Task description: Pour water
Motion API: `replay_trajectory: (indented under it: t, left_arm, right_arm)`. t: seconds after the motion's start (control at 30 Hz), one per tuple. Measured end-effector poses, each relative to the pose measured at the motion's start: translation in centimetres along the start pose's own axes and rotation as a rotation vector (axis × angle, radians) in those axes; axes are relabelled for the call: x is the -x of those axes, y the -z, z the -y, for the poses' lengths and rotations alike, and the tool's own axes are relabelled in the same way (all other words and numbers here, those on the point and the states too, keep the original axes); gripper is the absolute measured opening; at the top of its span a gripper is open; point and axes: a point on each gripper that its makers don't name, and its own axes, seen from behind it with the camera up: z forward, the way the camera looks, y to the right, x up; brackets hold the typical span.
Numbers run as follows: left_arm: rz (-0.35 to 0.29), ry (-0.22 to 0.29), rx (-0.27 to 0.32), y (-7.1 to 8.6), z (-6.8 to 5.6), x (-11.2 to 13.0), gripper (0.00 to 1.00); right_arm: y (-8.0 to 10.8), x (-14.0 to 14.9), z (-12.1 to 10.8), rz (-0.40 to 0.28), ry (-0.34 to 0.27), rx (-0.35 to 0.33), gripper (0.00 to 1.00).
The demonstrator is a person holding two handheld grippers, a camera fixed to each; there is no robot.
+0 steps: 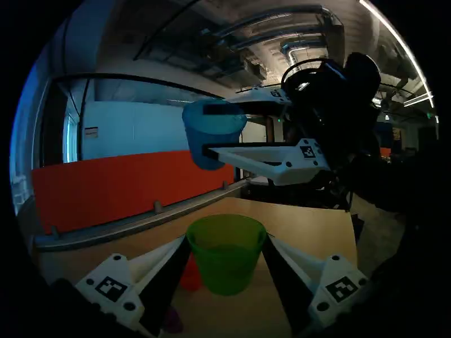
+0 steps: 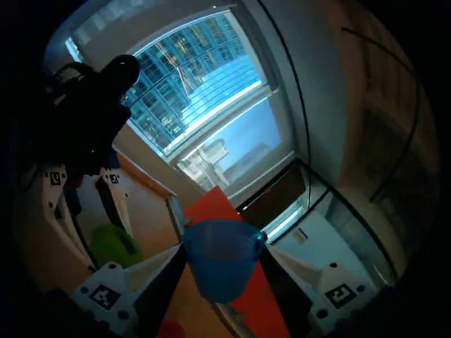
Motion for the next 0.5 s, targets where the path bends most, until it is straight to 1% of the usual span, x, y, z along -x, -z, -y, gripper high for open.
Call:
replay_trajectory:
  t: [0.17, 0.4, 0.5]
  left_arm:
    - [-0.002, 0.0, -0.003, 0.1, 0.1, -0.2, 0.86]
    - [-0.002, -0.001, -0.01, 0.2, 0.2, -0.3, 0.86]
    - [0.001, -0.005, -0.011, 0.4, 0.2, -0.4, 0.86]
  right_arm:
    - [0.4, 0.1, 0.7, 0.009, -0.166, -0.014, 0.9]
    - [0.8, -0.2, 1.1, 0.016, -0.418, -0.052, 0.89]
    - [1.0, -0.3, 1.1, 0.012, -0.509, -0.069, 0.9]
